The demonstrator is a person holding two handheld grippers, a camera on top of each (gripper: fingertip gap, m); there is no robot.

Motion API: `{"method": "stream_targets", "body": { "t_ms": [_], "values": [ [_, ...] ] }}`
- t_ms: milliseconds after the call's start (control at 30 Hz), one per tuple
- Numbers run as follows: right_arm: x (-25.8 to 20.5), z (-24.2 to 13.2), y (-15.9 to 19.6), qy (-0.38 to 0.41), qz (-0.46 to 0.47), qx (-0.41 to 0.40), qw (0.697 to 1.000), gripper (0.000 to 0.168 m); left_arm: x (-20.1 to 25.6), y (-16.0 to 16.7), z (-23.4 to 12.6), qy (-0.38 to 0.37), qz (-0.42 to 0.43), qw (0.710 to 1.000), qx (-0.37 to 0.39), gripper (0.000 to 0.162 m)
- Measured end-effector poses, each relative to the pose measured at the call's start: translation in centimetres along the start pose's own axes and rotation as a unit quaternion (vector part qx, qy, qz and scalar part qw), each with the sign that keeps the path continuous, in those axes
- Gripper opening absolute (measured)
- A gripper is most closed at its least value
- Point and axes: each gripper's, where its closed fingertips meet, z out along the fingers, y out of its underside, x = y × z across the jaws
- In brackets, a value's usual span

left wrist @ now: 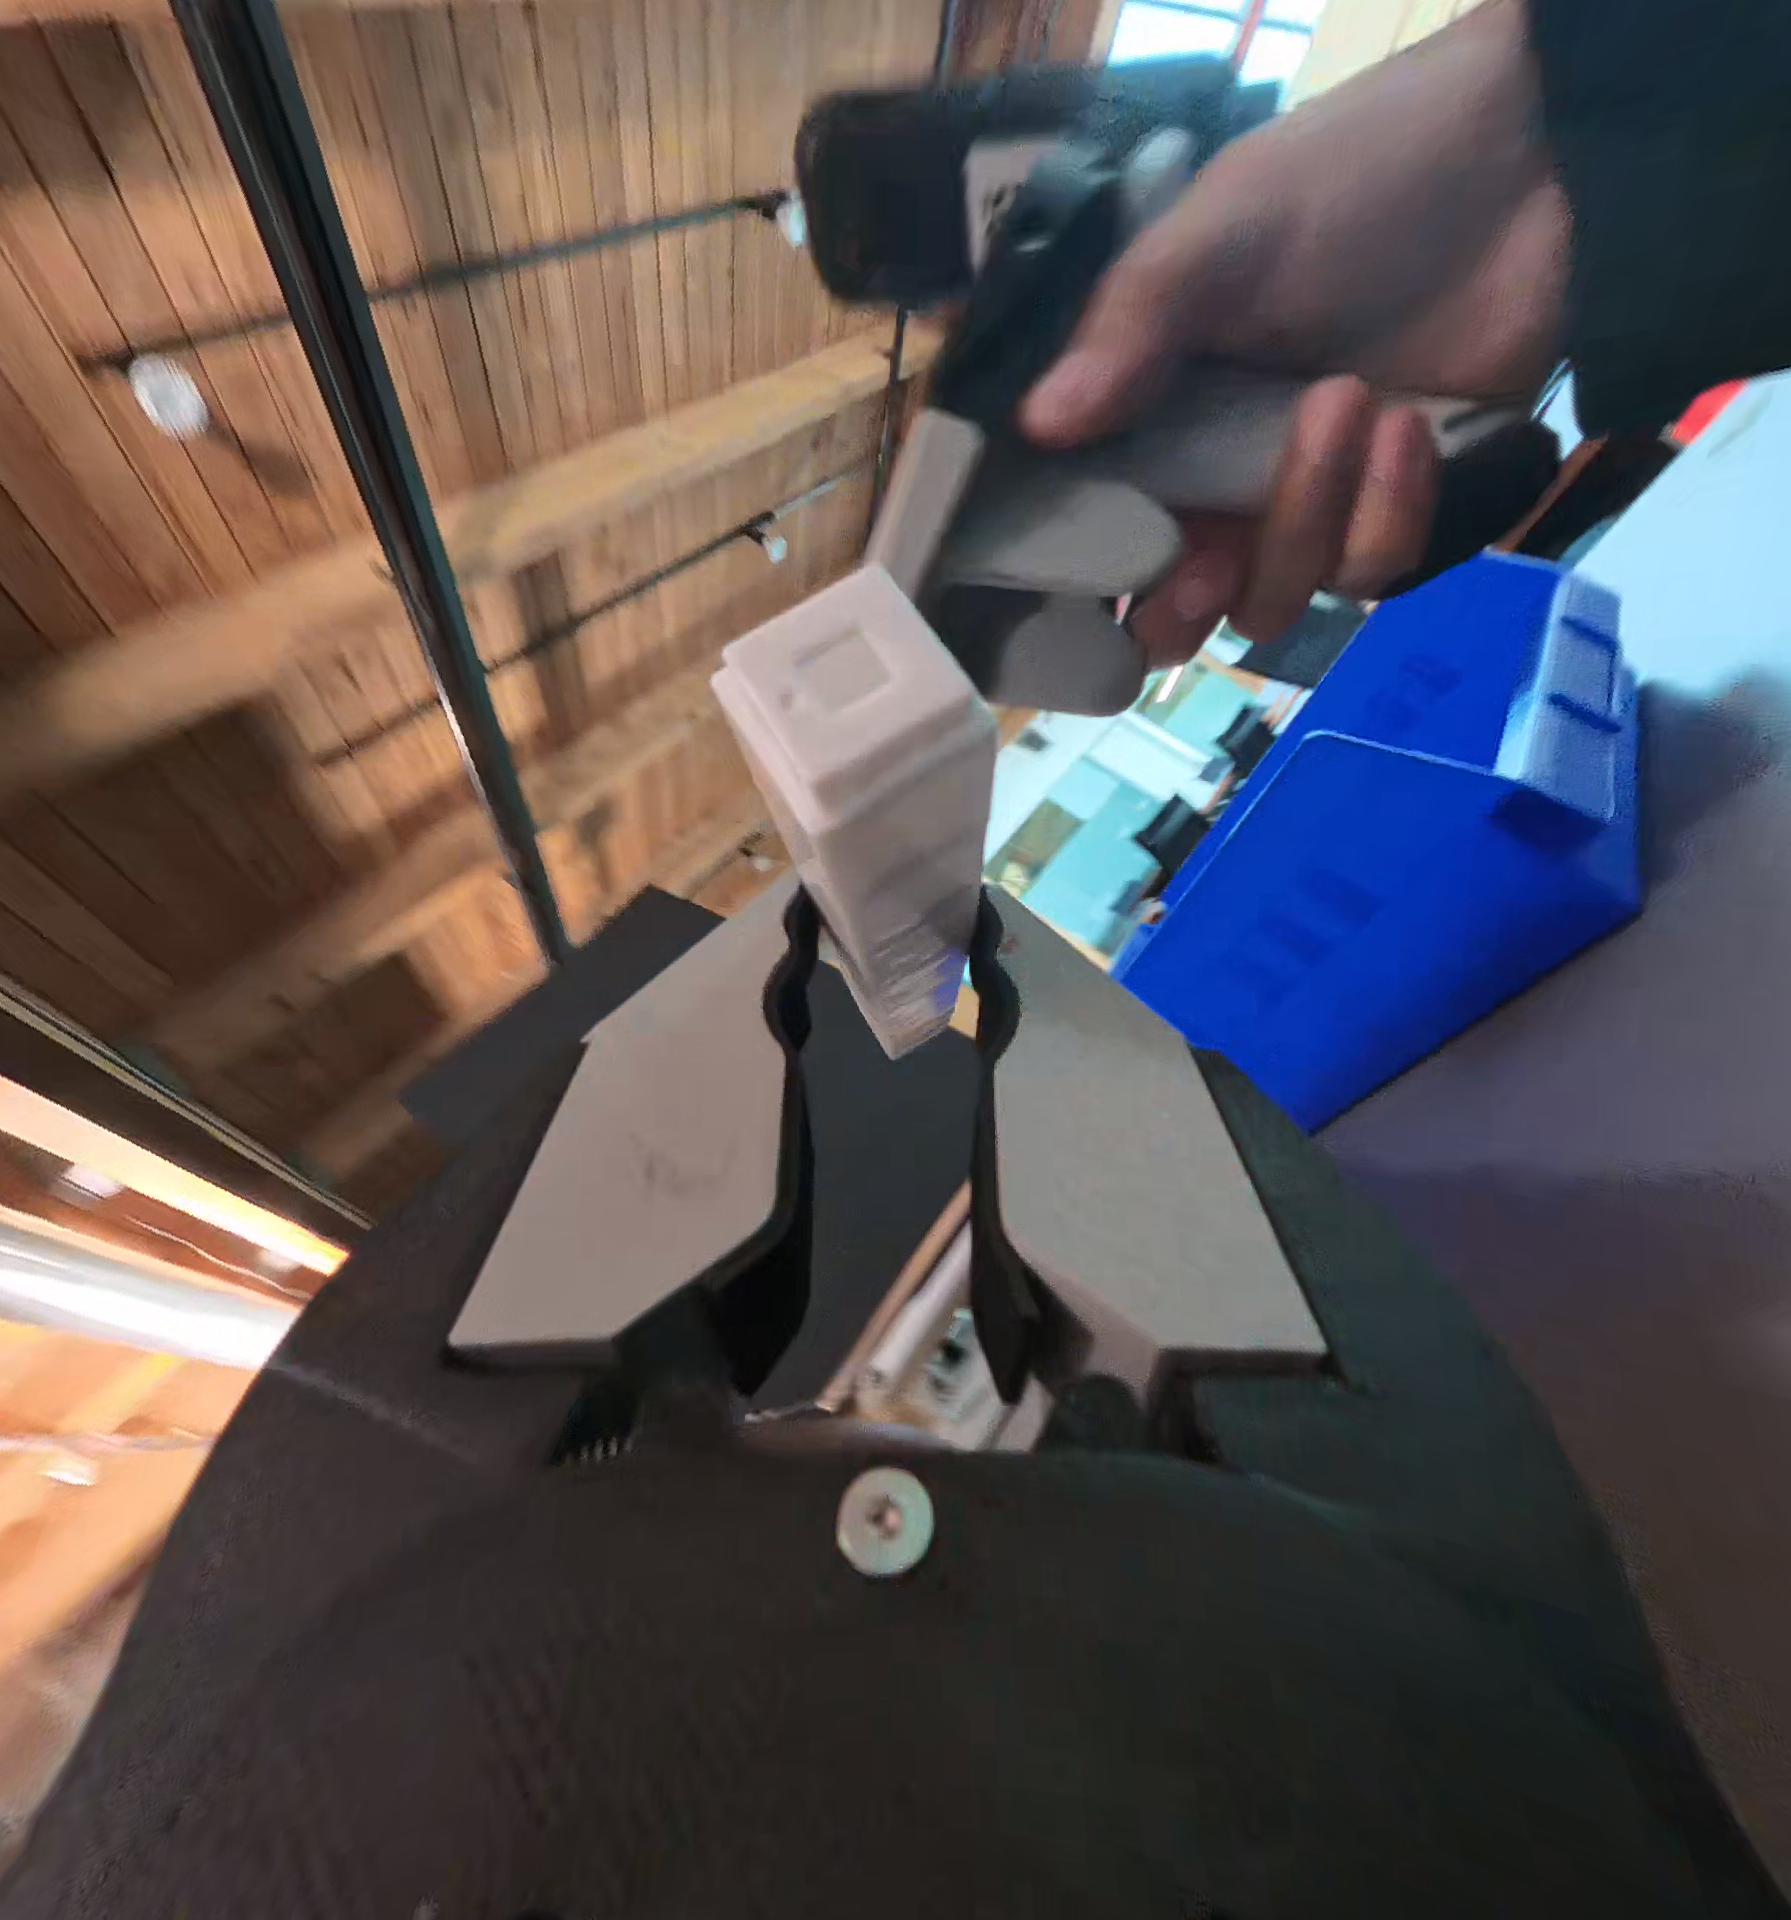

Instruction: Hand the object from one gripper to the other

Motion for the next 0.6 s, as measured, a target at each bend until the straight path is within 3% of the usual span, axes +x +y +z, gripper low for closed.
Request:
{"method": "stream_targets", "body": {
  "t_ms": [67, 133, 267, 500, 600],
  "values": [
    [-0.9, -0.1, -0.8, -0.082, 0.1, 0.038, 0.991, 0.037, 0.7, -0.9, 0.0, -0.01, 0.066, 0.998, 0.01, 0.027],
    [-1.4, 0.2, -0.2, -0.131, 0.154, 0.026, 0.979, 0.054, 0.6, -1.2, 0.0, -0.025, 0.098, 0.995, 0.012, 0.027],
    [-1.1, 1.6, 1.3, -0.123, 0.168, 0.0, 0.978, 0.064, -1.1, -1.2, -0.2, -0.068, 0.097, 0.993, 0.006, 0.027],
    [-3.7, 3.9, 0.8, -0.209, 0.236, 0.031, 0.949, 0.057, -1.5, -2.0, -0.5, -0.082, 0.066, 0.994, 0.028, 0.027],
    [-2.4, 4.3, 0.2, -0.206, 0.282, 0.071, 0.934, 0.029, -2.0, -1.4, -0.5, -0.082, 0.022, 0.996, 0.018, 0.028]
  ]
}}
